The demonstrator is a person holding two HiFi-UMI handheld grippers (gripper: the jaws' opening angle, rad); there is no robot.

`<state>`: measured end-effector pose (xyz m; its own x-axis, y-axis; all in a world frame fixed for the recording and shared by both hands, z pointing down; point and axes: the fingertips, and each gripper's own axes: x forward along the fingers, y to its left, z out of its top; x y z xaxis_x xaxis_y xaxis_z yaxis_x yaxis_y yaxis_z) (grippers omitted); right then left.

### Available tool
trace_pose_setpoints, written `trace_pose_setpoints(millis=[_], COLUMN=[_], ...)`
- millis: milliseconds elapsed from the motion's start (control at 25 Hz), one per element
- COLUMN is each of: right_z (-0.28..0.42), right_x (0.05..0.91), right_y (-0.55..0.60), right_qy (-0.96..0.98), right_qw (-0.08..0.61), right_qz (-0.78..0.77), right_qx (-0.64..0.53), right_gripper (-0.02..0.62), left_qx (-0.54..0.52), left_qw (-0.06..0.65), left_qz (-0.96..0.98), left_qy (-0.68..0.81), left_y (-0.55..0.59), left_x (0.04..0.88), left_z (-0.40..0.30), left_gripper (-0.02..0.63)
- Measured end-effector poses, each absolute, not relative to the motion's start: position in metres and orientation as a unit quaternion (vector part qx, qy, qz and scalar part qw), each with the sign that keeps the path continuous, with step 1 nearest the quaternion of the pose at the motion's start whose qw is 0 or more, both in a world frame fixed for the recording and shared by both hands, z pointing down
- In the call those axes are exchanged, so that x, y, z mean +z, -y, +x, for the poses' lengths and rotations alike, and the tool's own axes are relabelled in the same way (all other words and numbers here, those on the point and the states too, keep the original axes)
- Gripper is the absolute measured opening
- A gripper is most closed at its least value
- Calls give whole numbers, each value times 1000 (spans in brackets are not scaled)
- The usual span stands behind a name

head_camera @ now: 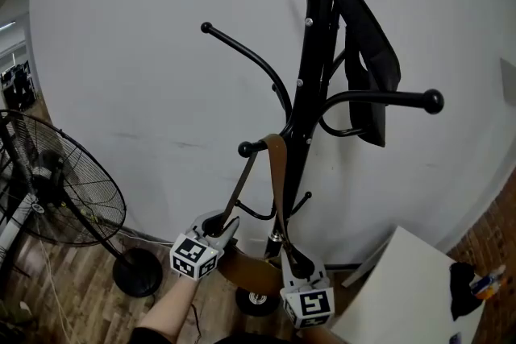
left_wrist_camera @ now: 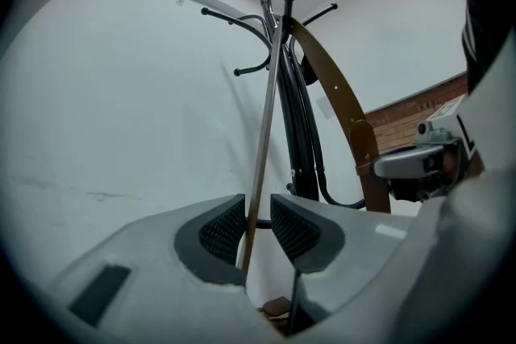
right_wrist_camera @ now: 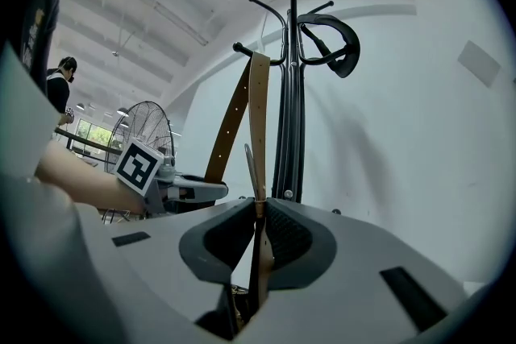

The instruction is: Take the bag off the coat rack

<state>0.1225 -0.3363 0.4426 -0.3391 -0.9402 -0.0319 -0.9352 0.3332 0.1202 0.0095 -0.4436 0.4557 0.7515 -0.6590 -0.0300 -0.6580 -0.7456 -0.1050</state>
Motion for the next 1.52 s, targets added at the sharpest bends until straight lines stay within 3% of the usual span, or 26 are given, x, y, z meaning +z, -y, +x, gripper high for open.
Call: trace_pose_setpoints(millis=[120,360,880,1520], right_z=[125,126,125,127], right_x=[444,445,445,444], right_y=[339,339,344,340], right_qy=[816,809,778,776], right_qw=[20,22,39,54], right_qz=[574,584,622,625], right_qx=[-60,-60,-76,-74], right_gripper=[43,43,80,43], left_qx=[8,23,10,22], left_qw=[53,63,50,16], left_qz=[-930,-926,-940,-936], left_qy=[-364,-371,-337,-351], left_y=[444,438,417,391], left_x=[454,451,454,448], left_z=[3,-5,-5,-25], left_gripper=[35,14,12,12])
